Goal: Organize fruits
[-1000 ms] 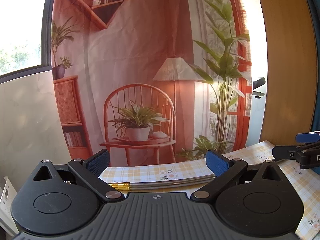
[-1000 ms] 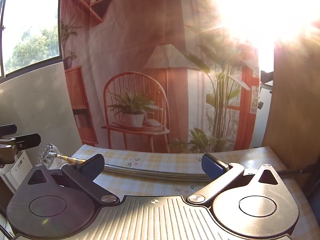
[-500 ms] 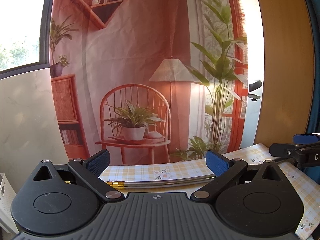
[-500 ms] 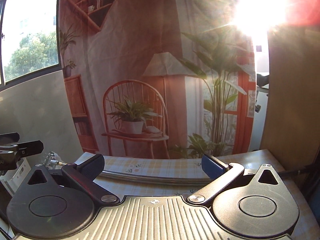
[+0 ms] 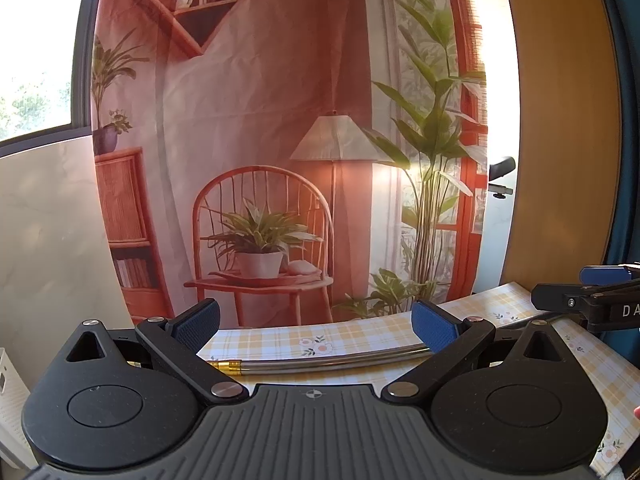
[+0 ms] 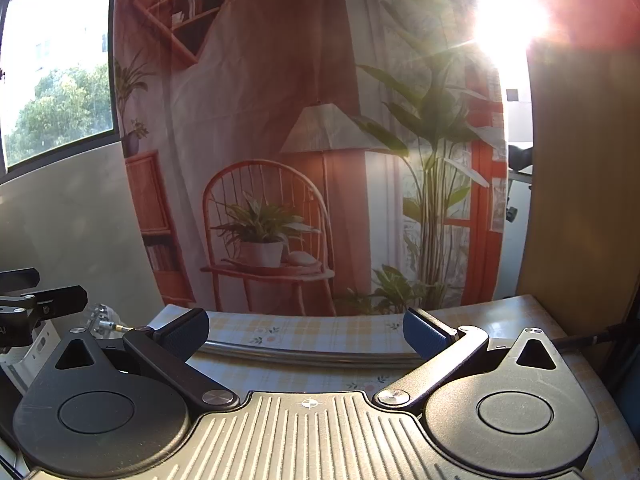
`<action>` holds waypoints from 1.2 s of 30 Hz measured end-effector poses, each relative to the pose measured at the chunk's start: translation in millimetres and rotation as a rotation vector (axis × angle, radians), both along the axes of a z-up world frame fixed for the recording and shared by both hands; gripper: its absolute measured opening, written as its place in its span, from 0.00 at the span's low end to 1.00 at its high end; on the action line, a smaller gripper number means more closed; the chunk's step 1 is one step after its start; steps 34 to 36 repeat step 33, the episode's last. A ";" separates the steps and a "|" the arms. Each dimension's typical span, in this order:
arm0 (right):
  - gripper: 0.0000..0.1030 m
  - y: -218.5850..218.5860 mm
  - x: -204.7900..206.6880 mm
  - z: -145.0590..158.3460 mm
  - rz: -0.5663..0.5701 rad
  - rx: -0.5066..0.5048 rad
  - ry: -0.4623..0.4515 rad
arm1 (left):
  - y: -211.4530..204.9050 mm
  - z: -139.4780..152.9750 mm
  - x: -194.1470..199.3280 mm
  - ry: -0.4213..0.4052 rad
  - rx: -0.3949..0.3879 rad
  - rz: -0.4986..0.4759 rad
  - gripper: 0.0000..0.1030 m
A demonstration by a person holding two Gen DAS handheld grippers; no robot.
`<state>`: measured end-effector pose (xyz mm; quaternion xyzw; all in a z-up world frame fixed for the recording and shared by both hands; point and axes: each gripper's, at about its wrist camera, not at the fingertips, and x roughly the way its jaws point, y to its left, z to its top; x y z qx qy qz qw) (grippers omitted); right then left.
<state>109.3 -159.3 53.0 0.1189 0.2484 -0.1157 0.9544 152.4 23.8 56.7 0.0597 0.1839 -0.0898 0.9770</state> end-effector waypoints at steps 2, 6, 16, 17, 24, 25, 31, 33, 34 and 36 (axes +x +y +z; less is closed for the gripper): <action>1.00 0.7 -0.3 0.5 -0.001 -0.001 0.000 | 0.3 -0.1 -0.4 0.000 -0.001 -0.001 1.00; 1.00 0.9 -0.1 0.8 -0.001 -0.001 0.000 | 0.3 -0.2 -1.1 0.002 -0.004 -0.002 1.00; 1.00 5.7 0.3 2.6 0.006 -0.007 0.003 | 0.2 -0.5 -2.2 0.004 -0.008 -0.004 1.00; 1.00 5.9 0.3 2.7 0.006 -0.008 0.002 | 0.2 0.0 -2.0 0.004 -0.009 -0.005 1.00; 1.00 4.9 0.7 2.8 0.008 -0.007 0.003 | -0.6 1.5 -4.4 -0.003 -0.012 -0.011 1.00; 1.00 4.8 0.7 2.8 0.008 -0.007 0.003 | -0.7 1.6 -4.6 -0.004 -0.013 -0.013 1.00; 1.00 6.7 0.1 2.7 0.011 -0.008 0.005 | -0.5 1.7 -5.5 -0.007 -0.015 -0.013 1.00; 1.00 6.7 0.1 2.9 0.011 -0.009 0.005 | 0.5 1.6 -5.2 -0.003 -0.019 -0.011 1.00; 1.00 6.7 0.1 2.9 0.011 -0.009 0.005 | 0.5 1.6 -5.2 -0.003 -0.019 -0.011 1.00; 1.00 6.7 0.1 2.9 0.011 -0.009 0.005 | 0.5 1.6 -5.2 -0.003 -0.019 -0.011 1.00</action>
